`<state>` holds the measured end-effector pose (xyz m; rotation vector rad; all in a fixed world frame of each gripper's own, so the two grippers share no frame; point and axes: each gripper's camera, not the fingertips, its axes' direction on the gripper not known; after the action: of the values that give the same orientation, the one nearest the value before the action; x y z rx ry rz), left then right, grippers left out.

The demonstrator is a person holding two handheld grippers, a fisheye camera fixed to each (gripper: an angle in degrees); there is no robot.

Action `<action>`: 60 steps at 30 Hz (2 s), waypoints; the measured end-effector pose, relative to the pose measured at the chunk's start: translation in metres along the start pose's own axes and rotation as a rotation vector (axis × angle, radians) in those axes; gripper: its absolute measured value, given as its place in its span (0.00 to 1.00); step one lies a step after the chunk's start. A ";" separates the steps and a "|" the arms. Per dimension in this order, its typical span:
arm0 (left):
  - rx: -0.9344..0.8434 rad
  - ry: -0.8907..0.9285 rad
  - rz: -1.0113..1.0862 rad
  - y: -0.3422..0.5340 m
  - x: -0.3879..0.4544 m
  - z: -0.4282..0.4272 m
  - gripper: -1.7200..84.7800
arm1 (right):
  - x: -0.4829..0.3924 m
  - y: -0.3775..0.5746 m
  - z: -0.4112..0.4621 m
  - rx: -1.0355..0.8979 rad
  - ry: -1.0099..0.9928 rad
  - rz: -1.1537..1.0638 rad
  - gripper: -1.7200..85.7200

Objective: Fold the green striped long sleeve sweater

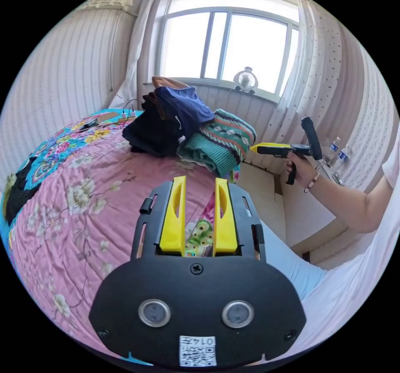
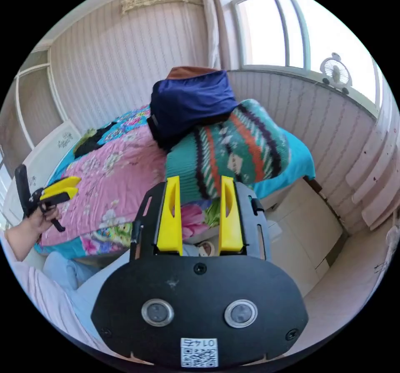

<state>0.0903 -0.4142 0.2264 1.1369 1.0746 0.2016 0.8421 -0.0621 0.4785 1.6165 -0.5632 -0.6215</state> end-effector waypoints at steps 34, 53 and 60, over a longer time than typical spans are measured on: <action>-0.346 0.203 -0.256 -0.036 -0.068 0.251 0.08 | 0.134 -0.130 -0.200 -0.331 -0.540 0.080 0.05; -0.211 0.183 -0.189 -0.036 -0.107 0.115 0.07 | 0.127 -0.149 -0.217 -0.172 -0.772 0.236 0.17; -0.303 -0.004 -0.339 0.020 -0.143 0.070 0.09 | 0.057 -0.132 -0.189 -0.311 -0.702 0.174 0.23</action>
<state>0.0783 -0.5381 0.3271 0.6725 1.1715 0.0896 1.0140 0.0541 0.3630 1.0187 -1.0474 -1.0928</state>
